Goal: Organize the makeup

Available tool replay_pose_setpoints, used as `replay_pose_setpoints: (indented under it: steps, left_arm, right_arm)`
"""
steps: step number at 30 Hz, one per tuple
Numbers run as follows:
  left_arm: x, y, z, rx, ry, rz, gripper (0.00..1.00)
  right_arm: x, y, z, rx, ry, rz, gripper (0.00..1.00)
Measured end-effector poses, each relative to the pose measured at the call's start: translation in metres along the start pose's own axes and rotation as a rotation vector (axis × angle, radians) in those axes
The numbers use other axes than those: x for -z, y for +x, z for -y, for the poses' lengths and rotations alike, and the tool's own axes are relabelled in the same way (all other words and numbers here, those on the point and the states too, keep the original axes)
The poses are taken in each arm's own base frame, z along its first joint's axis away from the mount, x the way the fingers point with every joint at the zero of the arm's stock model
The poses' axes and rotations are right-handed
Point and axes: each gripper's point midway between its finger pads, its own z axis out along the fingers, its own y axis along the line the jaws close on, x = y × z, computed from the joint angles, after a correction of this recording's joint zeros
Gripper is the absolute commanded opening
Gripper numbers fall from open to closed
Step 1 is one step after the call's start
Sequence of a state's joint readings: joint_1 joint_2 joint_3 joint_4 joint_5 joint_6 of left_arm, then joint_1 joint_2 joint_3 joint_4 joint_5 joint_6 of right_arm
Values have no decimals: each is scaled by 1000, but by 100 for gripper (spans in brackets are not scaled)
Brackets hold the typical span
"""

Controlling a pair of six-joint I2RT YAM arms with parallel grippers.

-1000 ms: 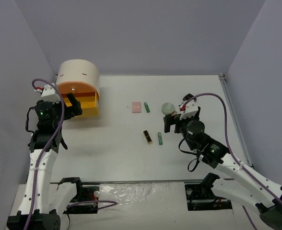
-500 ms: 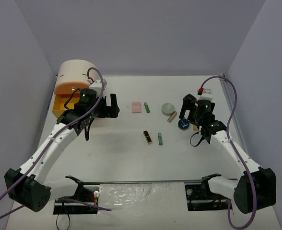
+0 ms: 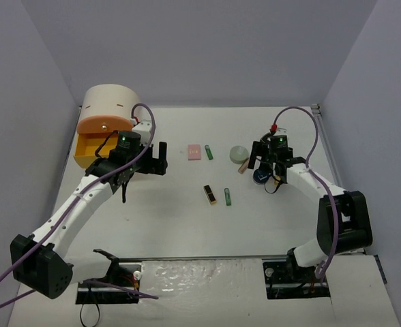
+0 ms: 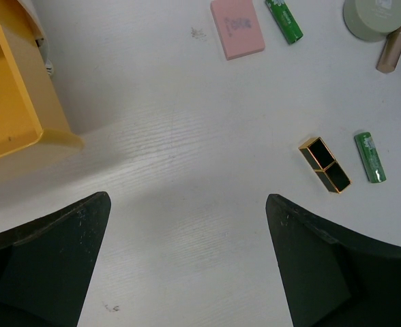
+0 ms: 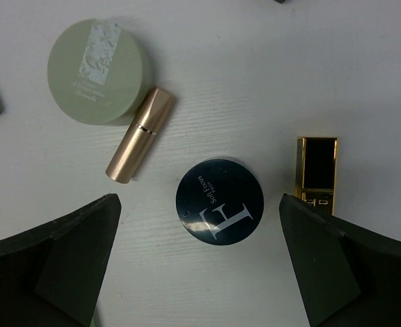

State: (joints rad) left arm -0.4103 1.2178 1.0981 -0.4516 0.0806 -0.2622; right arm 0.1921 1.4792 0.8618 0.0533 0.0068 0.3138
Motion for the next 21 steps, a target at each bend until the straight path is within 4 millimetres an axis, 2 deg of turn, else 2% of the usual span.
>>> replay_pose_setpoints:
  steps: [7, 14, 21]
  left_arm:
    - [8, -6, -2, 0, -12, 32, 97]
    - [8, -6, -4, 0, -24, 32, 97]
    - [8, -6, -4, 1, -26, 33, 97]
  right_arm:
    - [-20, 32, -5, 14, 7, -98, 99]
    - [-30, 32, 3, -1, 58, -82, 99]
    - [-39, 51, 11, -16, 103, -138, 96]
